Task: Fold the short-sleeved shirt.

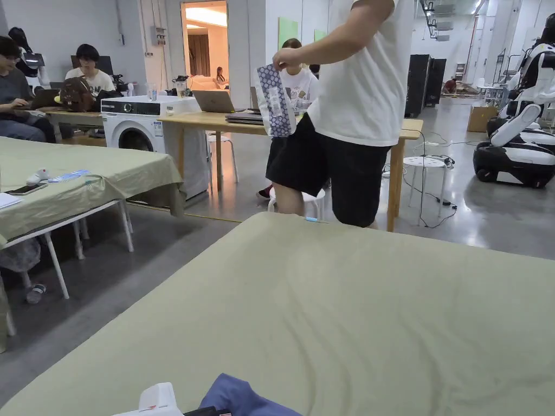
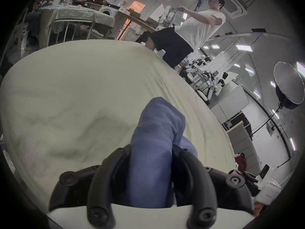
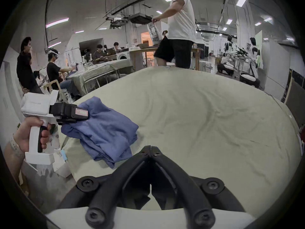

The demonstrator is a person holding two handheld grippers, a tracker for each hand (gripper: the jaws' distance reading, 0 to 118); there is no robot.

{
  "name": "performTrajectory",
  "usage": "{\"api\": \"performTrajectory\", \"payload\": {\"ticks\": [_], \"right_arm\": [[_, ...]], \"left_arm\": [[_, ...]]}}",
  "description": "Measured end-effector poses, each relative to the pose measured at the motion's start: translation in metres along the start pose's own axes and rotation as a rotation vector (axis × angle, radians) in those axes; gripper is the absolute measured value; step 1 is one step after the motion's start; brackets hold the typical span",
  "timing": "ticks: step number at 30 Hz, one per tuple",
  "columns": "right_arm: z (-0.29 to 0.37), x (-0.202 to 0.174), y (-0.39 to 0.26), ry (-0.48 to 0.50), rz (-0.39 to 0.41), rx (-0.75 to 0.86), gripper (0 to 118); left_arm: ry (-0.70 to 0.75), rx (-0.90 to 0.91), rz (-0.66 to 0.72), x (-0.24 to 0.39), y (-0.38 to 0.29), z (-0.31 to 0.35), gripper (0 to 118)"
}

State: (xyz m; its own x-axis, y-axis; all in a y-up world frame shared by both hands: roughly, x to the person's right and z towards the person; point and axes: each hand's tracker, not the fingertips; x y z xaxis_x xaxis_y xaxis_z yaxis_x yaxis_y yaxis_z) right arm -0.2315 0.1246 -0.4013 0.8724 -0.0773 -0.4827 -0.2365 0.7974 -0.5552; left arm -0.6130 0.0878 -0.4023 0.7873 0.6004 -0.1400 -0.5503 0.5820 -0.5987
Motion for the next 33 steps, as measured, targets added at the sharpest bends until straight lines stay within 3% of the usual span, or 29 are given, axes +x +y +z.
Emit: {"api": "performTrajectory", "payload": {"ticks": [1,5,10,13,15,17,18,19,27,33], "right_arm": [[0.001,-0.001,-0.002,0.001,0.001,-0.004,0],[-0.001,-0.001,-0.004,0.003,0.004,-0.01,0],[0.003,-0.004,-0.002,0.012,0.005,0.0,0],[0.01,-0.006,0.001,0.021,0.008,0.015,0],[0.016,-0.007,0.002,0.026,0.01,0.024,0],[0.026,-0.006,0.005,0.025,0.009,0.035,0],[0.03,-0.005,0.007,0.025,0.007,0.04,0],[0.033,-0.004,0.008,0.025,0.006,0.045,0],[0.065,0.028,0.012,-0.018,-0.005,0.116,0],[0.126,0.09,0.015,-0.11,-0.033,0.187,0]], "left_arm": [[0.003,0.007,0.003,-0.003,0.0,0.001,45],[0.076,0.075,-0.025,-0.005,0.006,0.024,97],[0.176,0.163,-0.112,0.004,0.018,0.07,100],[0.259,0.203,-0.164,-0.002,0.021,0.087,88],[0.308,0.236,-0.192,0.006,0.018,0.099,61],[0.349,0.255,-0.232,0.021,0.012,0.106,19],[0.365,0.257,-0.263,0.028,0.008,0.108,6],[0.378,0.267,-0.286,0.035,0.003,0.11,0],[0.399,0.291,-0.432,0.105,-0.038,0.093,0],[0.317,0.299,-0.541,0.214,-0.079,0.06,0]]}}
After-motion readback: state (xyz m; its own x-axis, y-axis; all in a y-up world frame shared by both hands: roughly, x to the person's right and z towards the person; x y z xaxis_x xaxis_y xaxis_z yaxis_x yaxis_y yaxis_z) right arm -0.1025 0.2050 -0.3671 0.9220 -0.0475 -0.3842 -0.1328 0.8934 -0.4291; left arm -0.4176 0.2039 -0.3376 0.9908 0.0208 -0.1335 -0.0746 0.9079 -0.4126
